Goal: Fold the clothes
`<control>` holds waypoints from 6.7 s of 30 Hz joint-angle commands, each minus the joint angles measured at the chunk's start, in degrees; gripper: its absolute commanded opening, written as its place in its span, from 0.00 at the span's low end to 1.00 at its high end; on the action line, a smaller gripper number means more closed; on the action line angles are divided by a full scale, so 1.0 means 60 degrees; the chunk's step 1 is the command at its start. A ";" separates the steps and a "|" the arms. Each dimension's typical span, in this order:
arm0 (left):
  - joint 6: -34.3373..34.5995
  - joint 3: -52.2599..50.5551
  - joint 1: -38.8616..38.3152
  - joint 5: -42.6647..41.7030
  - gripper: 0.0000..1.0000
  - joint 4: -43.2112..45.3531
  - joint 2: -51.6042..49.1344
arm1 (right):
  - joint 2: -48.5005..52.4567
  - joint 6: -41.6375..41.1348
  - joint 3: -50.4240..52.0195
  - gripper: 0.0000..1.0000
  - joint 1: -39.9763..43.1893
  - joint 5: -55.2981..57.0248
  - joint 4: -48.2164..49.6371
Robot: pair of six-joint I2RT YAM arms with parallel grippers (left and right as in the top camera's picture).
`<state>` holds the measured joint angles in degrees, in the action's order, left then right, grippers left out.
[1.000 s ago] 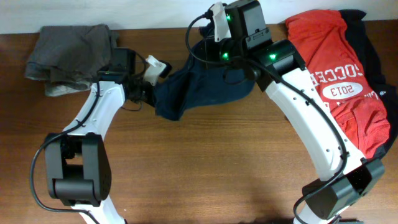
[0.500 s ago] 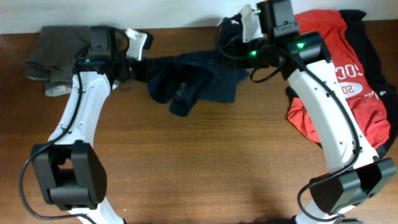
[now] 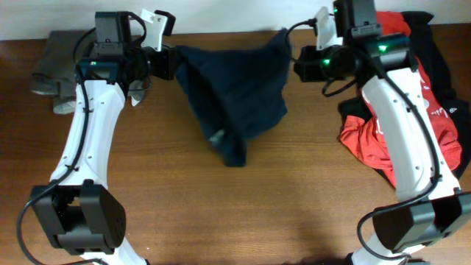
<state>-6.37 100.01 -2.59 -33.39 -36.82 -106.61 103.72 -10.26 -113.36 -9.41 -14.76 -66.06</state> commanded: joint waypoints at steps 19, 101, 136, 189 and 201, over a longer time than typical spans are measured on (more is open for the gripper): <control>0.0710 0.0219 -0.0168 0.3490 0.01 0.1271 0.0255 | 0.1089 -0.0415 0.2594 0.53 -0.2630 -0.0798 0.1217; 0.1665 0.0219 0.1934 0.4470 0.01 0.1428 0.3963 | -0.0678 0.0178 -0.5479 0.04 0.2091 0.1770 -0.2976; 0.1344 0.0219 0.1942 0.4466 0.01 -0.1341 0.5683 | -0.1439 0.1104 -0.6768 0.04 0.2466 0.1665 -0.5209; 0.2025 -0.1045 -0.0076 0.4470 0.26 0.3115 -0.2073 | 0.2670 0.0743 0.0652 0.22 0.2149 0.0408 0.3191; 0.2018 0.0991 -0.0321 0.4601 0.99 0.3501 -0.2284 | 0.2652 0.0750 -0.0189 0.99 0.1869 -0.0331 0.4484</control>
<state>5.67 100.38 -4.40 -6.70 -11.92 -120.77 122.23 -5.63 -111.74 2.09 -15.53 -36.84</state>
